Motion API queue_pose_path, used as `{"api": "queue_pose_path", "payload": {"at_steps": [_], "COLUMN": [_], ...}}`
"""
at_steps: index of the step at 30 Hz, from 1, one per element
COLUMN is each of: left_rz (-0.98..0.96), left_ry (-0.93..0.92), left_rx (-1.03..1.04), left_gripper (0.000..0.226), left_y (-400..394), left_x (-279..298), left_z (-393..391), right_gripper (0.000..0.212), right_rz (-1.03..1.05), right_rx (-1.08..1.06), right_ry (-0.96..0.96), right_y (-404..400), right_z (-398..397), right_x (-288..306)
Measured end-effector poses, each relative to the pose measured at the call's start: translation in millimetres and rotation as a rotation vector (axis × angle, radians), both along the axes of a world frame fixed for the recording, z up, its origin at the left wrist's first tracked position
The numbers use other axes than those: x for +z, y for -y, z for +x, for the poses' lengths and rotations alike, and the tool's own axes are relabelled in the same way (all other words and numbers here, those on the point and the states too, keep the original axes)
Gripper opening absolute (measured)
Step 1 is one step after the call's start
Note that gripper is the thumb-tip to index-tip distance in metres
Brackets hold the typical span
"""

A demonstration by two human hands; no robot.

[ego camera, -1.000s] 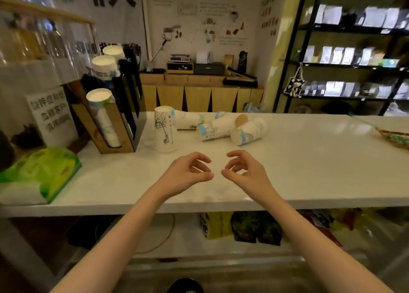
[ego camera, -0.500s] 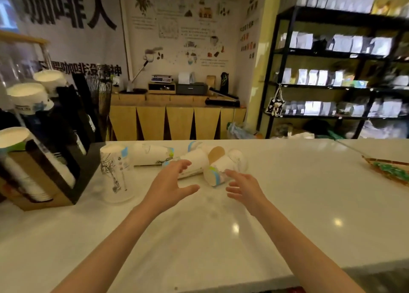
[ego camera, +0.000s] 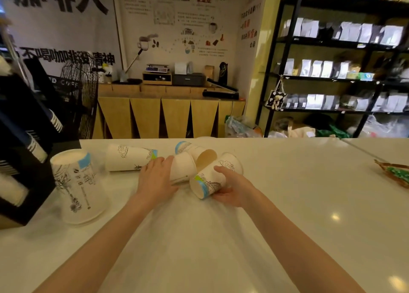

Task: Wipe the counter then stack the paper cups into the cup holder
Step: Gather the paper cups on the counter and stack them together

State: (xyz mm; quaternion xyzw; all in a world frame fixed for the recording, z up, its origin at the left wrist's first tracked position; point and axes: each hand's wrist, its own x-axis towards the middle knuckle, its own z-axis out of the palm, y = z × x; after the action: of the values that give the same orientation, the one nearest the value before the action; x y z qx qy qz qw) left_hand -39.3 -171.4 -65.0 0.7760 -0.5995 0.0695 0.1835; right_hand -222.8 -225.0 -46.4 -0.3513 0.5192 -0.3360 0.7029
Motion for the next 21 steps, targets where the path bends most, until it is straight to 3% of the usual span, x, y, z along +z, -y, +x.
{"api": "queue_pose_path", "payload": {"at_steps": [2, 8, 14, 17, 21], "left_rz": [-0.030, -0.005, -0.054, -0.121, -0.270], "left_ry": [0.019, 0.100, 0.041, -0.071, -0.421], "left_rx": [-0.006, -0.021, -0.060, -0.087, -0.119], "left_gripper": [0.071, 0.068, 0.065, 0.069, 0.078], "left_y": [1, 1, -1, -10, -25], "left_x": [0, -2, -1, 0, 13], "left_z": [2, 8, 10, 11, 9], "right_gripper": [0.063, 0.058, 0.072, 0.068, 0.072], "right_rz": [-0.011, -0.061, -0.092, -0.113, -0.302], "right_rx": [-0.014, -0.010, -0.052, -0.136, -0.215], "right_ry": [-0.033, -0.130, -0.202, -0.162, -0.140], "right_y": [3, 12, 9, 6, 5], "right_z": [2, 5, 10, 3, -6], "right_x": [2, -2, -5, -7, 7]}}
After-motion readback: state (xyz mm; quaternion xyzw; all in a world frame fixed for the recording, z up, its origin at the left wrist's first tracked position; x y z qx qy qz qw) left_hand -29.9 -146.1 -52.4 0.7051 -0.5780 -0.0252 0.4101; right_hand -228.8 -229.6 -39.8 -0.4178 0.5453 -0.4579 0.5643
